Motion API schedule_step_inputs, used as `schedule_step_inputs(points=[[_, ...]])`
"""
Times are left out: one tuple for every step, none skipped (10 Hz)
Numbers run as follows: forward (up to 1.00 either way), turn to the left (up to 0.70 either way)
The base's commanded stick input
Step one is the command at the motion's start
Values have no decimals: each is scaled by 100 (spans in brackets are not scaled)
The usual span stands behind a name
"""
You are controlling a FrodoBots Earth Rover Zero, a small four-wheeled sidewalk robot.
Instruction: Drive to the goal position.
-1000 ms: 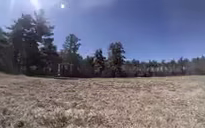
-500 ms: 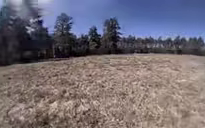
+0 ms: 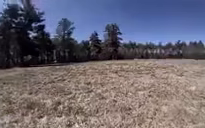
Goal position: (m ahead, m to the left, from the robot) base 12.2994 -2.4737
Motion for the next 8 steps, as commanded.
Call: schedule_step_inputs(points=[[70, 0], [70, 0], [70, 0], [70, 0], [70, 0], [70, 0], [70, 0], [70, 0]])
